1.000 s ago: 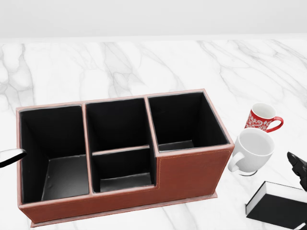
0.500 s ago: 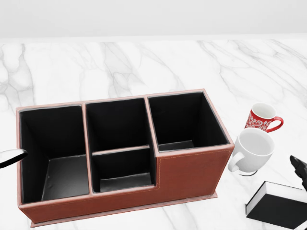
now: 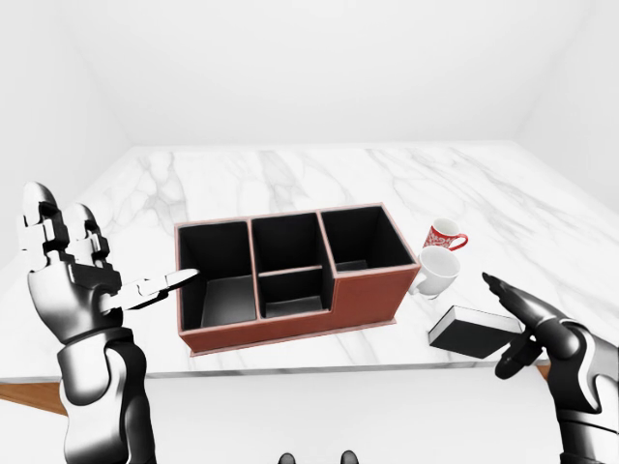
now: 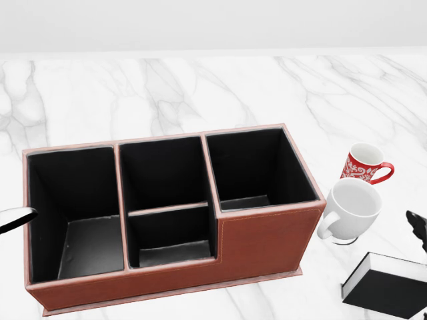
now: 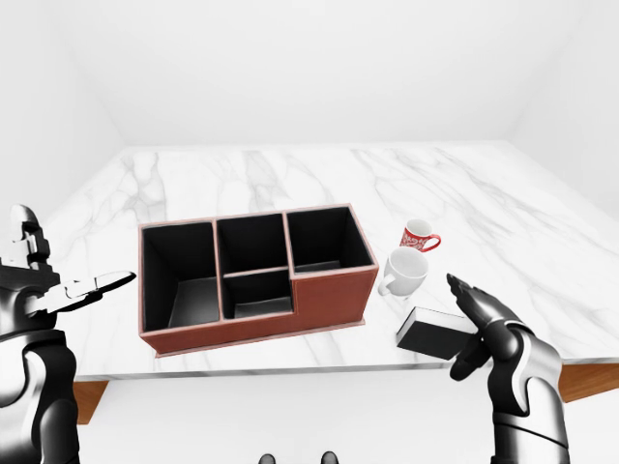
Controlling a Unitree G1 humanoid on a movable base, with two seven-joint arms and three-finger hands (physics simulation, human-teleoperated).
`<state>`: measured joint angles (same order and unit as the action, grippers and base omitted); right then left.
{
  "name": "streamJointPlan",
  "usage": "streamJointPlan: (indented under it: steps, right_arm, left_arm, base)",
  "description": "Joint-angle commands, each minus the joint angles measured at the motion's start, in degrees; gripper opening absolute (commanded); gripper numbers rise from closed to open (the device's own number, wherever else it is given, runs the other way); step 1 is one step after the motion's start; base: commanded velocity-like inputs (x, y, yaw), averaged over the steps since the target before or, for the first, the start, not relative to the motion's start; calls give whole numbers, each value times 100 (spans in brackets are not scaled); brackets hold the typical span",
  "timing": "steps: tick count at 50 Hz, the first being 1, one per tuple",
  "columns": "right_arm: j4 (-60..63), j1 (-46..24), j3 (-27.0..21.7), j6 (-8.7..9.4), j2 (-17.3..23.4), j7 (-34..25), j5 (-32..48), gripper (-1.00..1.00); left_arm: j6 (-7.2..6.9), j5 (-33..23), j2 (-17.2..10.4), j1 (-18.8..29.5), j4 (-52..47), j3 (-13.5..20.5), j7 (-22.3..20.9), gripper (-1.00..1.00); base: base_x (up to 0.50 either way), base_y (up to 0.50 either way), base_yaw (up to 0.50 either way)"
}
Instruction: Pick up the book and place it in the right compartment of the caddy.
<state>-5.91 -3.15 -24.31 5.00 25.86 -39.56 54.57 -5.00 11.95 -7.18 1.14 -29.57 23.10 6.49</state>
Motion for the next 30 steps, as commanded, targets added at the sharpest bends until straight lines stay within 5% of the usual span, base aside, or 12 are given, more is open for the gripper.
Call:
streamJointPlan:
  steps: [1, 30]
  right_arm:
    - [-244, -194, 95, 0, 153, -8, 16, 100]
    - [-1508, -959, 707, 0, 408, 287, -11, 100]
  left_arm:
    - [0, -17, 10, -3, 13, -8, -13, 100]
    - [0, 9, -4, -3, 63, 10, -18, 100]
  base:
    - [0, 0, 0]
    - [0, 0, 0]
